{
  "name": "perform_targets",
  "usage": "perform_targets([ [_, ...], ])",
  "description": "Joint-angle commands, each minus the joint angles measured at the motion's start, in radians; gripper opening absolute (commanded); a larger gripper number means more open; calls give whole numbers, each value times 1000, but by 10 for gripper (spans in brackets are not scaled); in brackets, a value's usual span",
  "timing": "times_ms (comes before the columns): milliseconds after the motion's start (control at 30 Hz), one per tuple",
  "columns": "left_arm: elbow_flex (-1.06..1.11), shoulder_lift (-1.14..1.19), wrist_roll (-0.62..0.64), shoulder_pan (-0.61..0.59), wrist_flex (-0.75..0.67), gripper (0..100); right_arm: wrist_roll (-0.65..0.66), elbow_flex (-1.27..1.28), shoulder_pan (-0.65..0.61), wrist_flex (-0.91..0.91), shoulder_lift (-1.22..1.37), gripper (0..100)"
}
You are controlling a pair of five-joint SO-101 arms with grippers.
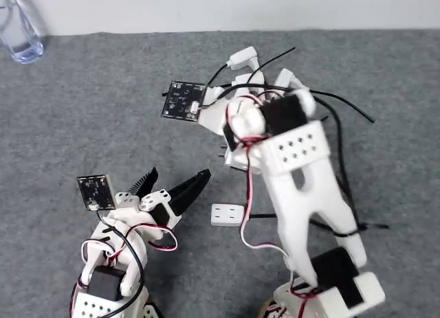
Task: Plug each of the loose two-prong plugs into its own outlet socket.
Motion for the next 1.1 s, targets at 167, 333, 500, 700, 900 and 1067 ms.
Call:
perform_targets([
  [167, -8, -8, 0, -3, 3, 433, -28, 43, -84, 15, 2, 9],
  [333, -8, -8, 0, -3, 3, 433, -43, 32, -122, 27, 1, 9],
  [500, -8, -8, 0, -3, 3, 433, -48, 34, -125, 27, -62, 9],
  [700, -8, -8, 0, 3, 3, 433, -94, 43, -143, 36, -131, 9],
  [900, -8, -8, 0, -3, 3, 433, -94, 89, -200, 35, -160, 9],
  [1067, -8, -8, 0, -3, 5, 433, -75, 92, -137, 19, -153, 9],
])
